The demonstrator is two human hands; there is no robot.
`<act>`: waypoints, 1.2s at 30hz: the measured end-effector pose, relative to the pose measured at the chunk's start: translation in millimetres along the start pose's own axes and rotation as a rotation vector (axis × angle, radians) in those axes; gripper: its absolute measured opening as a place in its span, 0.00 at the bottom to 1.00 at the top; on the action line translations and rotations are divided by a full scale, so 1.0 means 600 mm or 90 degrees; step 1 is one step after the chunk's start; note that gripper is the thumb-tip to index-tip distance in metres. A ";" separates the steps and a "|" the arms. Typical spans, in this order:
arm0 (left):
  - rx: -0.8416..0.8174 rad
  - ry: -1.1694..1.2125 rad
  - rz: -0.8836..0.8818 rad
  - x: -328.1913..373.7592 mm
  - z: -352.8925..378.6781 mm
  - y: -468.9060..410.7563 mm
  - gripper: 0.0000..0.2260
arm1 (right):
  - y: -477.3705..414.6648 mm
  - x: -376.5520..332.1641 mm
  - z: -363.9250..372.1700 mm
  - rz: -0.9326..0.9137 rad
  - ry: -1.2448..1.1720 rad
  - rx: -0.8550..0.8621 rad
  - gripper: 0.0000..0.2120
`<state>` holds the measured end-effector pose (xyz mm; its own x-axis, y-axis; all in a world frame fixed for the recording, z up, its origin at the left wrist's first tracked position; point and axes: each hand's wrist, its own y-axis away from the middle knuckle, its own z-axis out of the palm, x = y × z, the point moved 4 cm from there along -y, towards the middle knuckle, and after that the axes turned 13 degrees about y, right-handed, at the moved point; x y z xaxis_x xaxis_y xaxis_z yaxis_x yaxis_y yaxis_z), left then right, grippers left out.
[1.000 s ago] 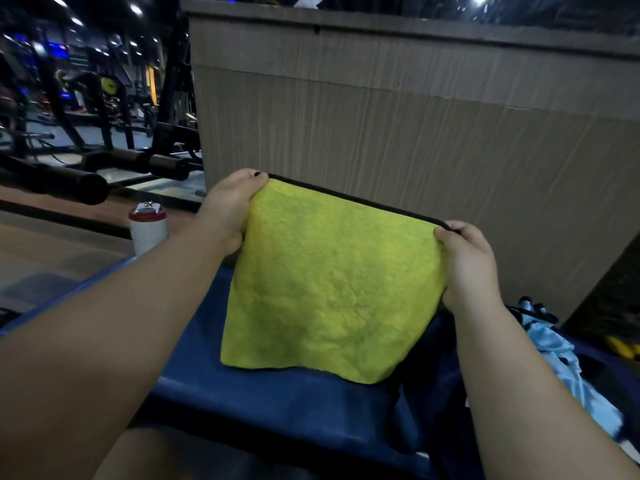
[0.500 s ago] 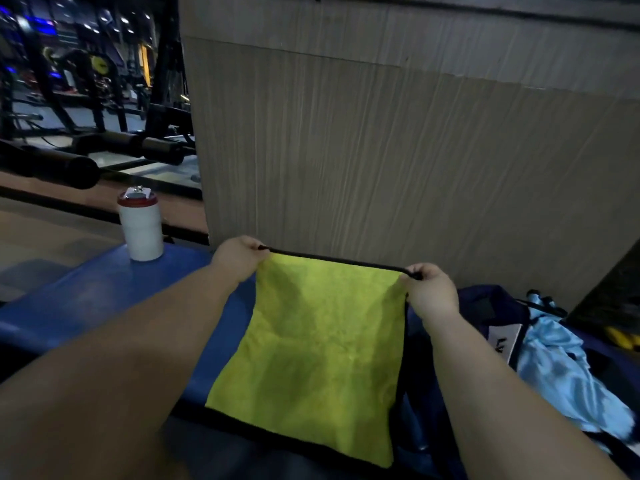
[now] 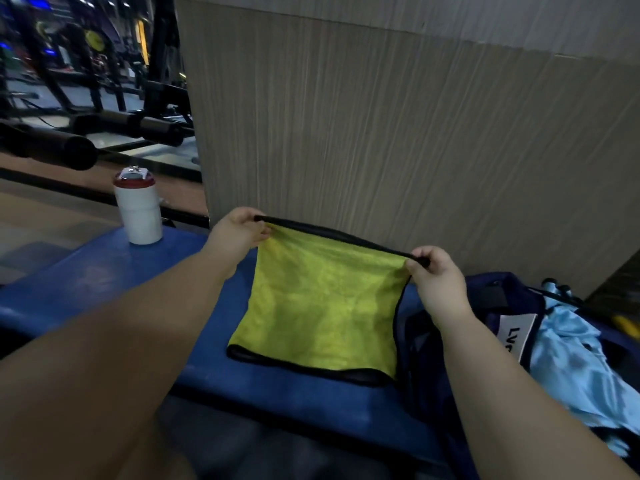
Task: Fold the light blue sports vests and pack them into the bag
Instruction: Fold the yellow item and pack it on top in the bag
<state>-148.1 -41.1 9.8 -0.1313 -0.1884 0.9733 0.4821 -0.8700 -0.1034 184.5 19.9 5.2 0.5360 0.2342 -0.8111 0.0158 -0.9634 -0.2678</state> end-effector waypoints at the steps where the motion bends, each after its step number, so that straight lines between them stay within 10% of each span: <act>1: -0.004 -0.027 -0.006 -0.007 -0.008 0.008 0.06 | 0.009 0.009 0.002 -0.002 -0.014 -0.019 0.09; 15: -0.019 -0.230 -0.171 -0.143 -0.109 0.107 0.04 | 0.107 0.085 0.026 -0.133 0.288 -0.241 0.15; 23: -0.206 -0.737 -0.181 -0.132 -0.085 0.122 0.10 | 0.134 0.066 0.033 -0.150 0.639 -0.421 0.08; 28: -0.039 -0.811 0.148 -0.109 -0.038 0.128 0.18 | 0.127 0.024 0.053 -0.152 0.569 -0.285 0.16; 31: -0.184 -0.677 0.193 -0.132 0.022 0.141 0.35 | 0.123 0.018 0.111 -0.193 0.473 -0.249 0.15; 36: -0.324 -0.882 0.029 -0.207 0.048 0.147 0.29 | 0.137 0.052 0.180 -0.170 0.571 -0.370 0.28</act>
<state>-64.1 -81.2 -114.5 0.9302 0.1012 0.3529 0.0748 -0.9933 0.0876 111.4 -37.7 -98.4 0.8712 0.4901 -0.0280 0.4904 -0.8659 0.0984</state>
